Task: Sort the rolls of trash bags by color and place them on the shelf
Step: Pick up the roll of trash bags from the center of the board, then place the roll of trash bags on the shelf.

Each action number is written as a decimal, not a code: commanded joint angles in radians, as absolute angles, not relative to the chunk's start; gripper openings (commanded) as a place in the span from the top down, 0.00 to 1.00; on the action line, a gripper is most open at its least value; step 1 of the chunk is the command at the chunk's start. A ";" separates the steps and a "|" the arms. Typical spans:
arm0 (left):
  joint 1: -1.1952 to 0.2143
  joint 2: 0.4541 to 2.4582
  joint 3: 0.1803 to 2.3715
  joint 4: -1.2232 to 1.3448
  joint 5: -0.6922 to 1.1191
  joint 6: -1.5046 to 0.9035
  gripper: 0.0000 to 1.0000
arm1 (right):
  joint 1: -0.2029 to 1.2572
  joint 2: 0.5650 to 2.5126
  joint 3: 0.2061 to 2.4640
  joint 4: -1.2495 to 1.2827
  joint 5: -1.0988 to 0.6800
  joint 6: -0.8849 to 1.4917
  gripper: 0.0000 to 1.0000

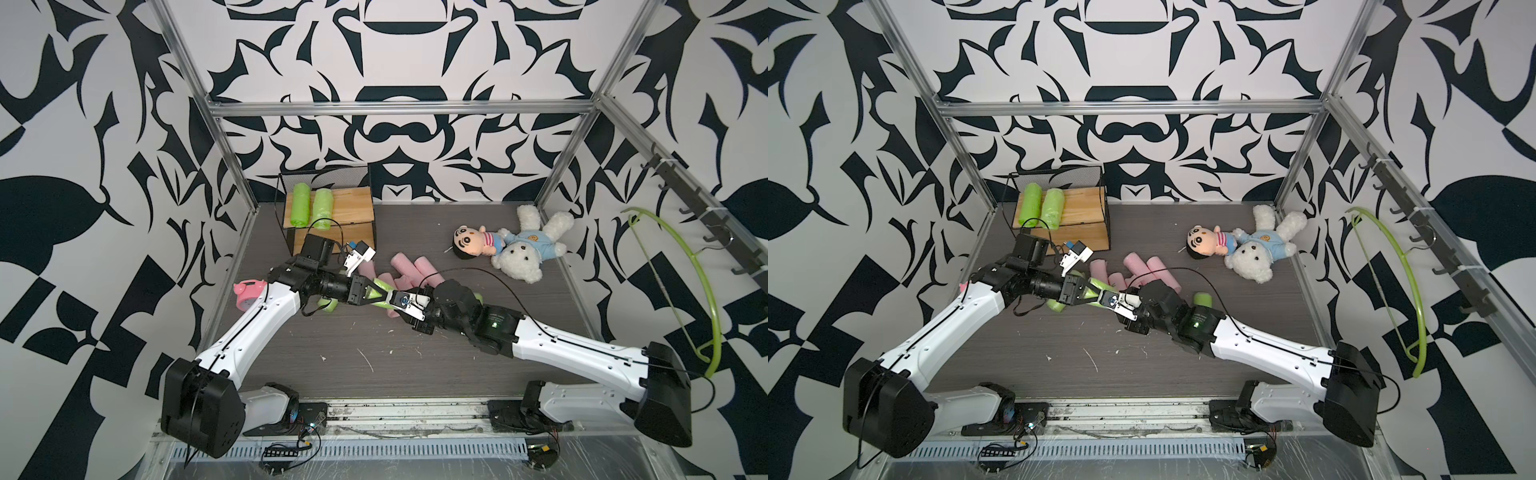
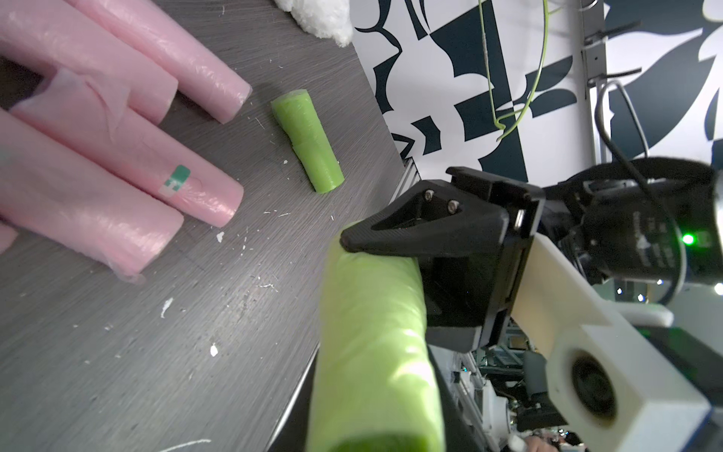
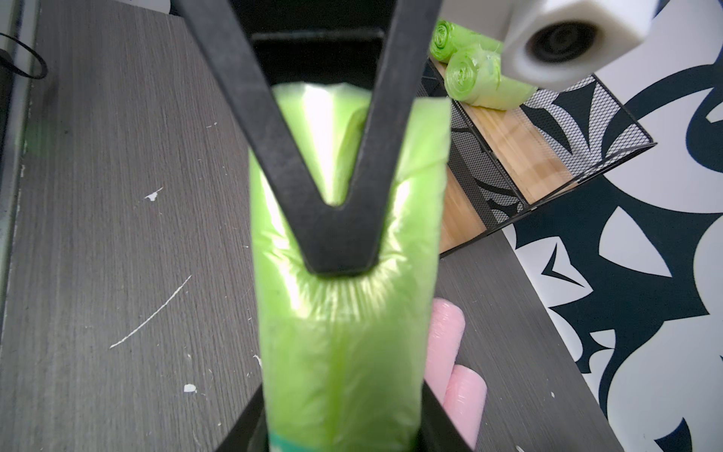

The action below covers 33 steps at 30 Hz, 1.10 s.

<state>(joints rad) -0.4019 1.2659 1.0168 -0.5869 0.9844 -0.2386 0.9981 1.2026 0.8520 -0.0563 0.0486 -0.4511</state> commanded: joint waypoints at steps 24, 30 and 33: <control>-0.388 0.890 0.969 -0.241 0.079 -0.449 0.98 | 0.861 1.071 0.992 -0.277 0.106 -0.194 0.00; -0.394 0.999 1.028 -0.097 -0.141 -0.406 0.99 | 0.860 1.099 0.996 -0.258 0.099 -0.161 0.00; -0.394 1.113 1.096 -0.064 -0.215 -0.344 0.99 | 0.859 1.104 0.990 -0.241 0.091 -0.158 0.00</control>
<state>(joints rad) -0.3927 1.0405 1.0203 -0.1902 -0.0666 -0.4072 0.8597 1.1107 0.9611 -0.2802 0.0933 -0.1883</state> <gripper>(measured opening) 0.278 0.999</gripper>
